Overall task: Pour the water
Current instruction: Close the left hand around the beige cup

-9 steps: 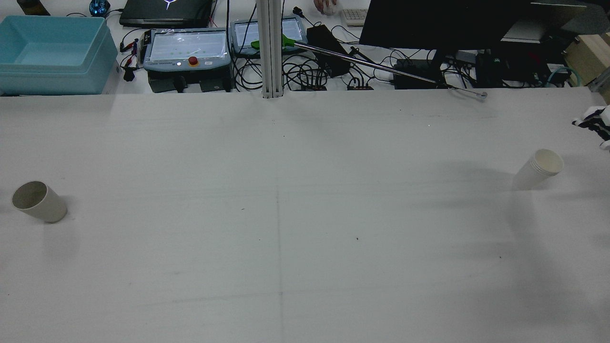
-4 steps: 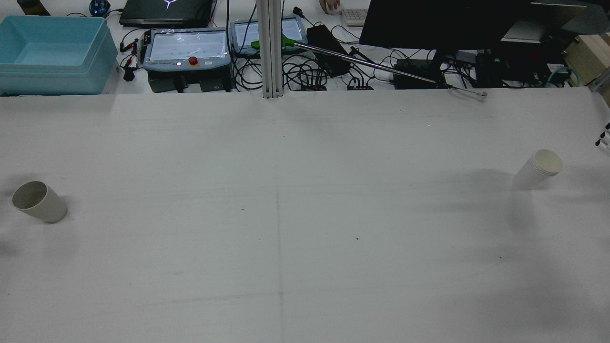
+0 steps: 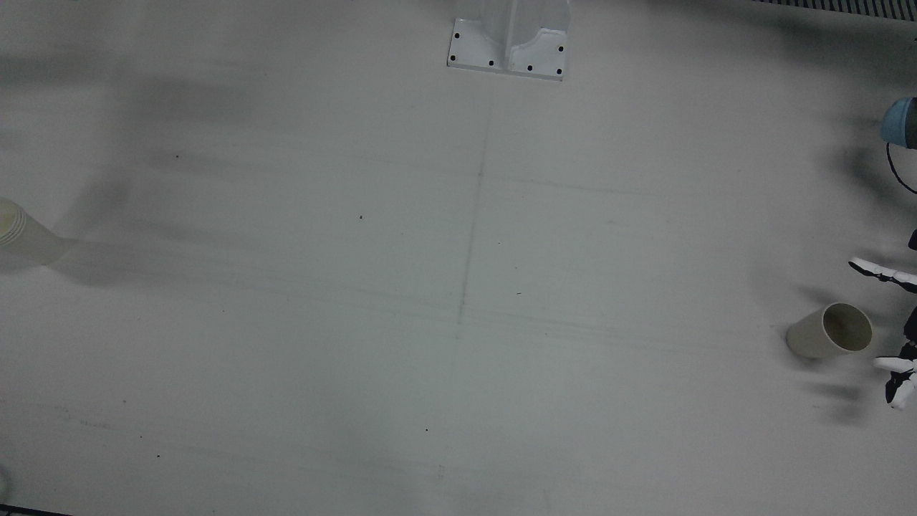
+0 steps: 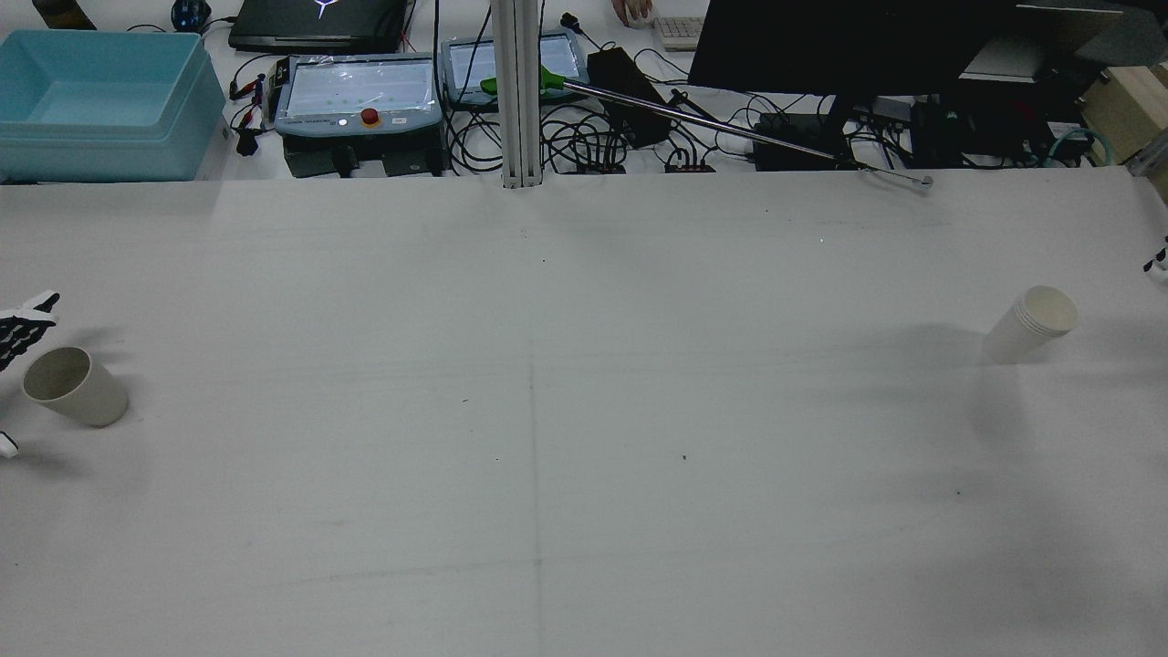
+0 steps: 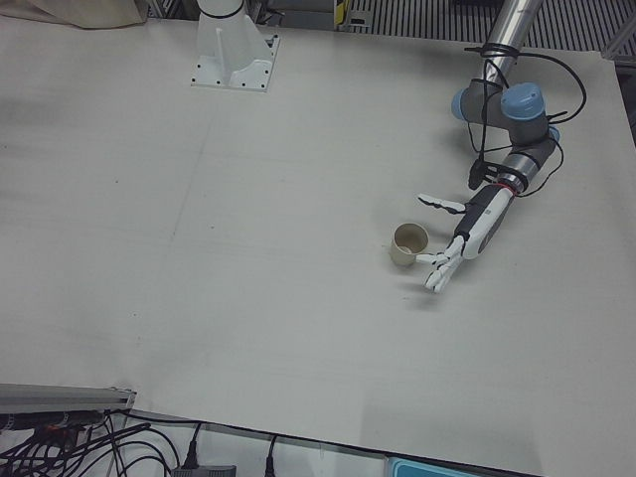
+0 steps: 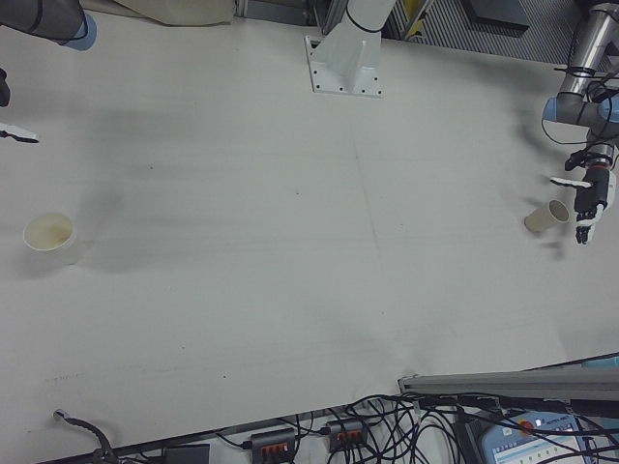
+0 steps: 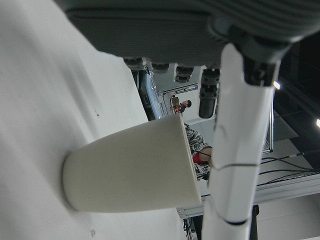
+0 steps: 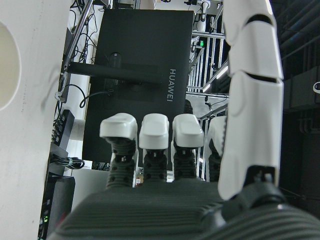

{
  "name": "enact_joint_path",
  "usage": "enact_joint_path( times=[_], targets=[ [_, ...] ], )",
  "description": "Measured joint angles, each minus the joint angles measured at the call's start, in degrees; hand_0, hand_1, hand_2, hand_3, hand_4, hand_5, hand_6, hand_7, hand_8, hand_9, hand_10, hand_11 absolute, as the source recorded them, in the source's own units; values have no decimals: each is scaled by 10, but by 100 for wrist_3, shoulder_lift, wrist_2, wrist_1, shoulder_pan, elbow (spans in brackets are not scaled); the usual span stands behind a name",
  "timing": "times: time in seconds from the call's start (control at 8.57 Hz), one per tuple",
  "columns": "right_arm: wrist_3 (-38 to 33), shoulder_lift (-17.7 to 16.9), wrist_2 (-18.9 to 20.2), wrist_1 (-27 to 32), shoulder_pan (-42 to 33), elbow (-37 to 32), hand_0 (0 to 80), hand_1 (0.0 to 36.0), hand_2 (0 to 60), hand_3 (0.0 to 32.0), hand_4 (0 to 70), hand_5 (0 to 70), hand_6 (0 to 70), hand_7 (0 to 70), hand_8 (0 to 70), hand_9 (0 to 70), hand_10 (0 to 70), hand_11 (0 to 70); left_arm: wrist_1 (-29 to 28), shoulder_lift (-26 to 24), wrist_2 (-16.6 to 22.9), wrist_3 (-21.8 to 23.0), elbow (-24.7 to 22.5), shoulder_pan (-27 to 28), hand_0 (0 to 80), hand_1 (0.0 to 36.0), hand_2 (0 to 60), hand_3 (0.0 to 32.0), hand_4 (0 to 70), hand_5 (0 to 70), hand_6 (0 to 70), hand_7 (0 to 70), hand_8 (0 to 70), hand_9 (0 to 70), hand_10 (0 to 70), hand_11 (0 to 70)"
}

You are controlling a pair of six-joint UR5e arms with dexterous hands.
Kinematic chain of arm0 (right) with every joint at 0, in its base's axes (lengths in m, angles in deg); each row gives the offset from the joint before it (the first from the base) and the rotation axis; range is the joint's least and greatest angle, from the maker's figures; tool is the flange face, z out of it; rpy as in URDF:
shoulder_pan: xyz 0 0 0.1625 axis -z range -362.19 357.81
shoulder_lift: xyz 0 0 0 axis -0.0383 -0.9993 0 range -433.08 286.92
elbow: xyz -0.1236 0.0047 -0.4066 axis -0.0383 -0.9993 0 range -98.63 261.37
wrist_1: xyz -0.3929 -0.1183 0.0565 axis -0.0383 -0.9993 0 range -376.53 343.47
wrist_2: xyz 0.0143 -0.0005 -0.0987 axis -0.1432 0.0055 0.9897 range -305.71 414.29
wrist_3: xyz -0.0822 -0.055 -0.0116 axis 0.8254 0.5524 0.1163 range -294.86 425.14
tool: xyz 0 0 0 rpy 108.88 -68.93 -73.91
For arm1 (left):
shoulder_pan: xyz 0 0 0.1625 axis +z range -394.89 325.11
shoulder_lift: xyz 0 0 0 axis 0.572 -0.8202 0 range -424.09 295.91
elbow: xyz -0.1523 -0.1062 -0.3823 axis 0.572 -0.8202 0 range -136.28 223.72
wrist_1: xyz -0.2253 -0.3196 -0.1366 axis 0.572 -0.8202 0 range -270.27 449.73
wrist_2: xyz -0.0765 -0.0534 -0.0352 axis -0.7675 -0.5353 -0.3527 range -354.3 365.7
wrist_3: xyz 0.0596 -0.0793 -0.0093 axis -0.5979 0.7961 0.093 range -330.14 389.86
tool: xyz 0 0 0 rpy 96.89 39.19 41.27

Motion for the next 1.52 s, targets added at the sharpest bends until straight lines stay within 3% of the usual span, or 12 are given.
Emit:
enact_joint_path(
  times=[0.47, 1.4, 1.52],
  targets=[
    [9, 8, 2, 0, -26, 2, 686, 144, 107, 0, 615, 700, 700, 700, 700, 700, 536, 700, 282, -375, -84, -3, 187, 93, 773, 232, 0, 0, 105, 323, 27, 85, 17, 7, 0, 20],
    [26, 48, -3, 0, -22, -50, 685, 141, 96, 0, 619, 700, 700, 700, 700, 700, 536, 700, 457, -652, -80, -5, 395, 264, 773, 232, 0, 0, 105, 323, 27, 85, 17, 7, 0, 20],
    [26, 49, -5, 0, -22, -53, 685, 141, 96, 0, 619, 700, 700, 700, 700, 700, 536, 700, 448, -654, -78, 14, 391, 269, 781, 227, 0, 0, 276, 471, 41, 91, 26, 17, 7, 31]
  ],
)
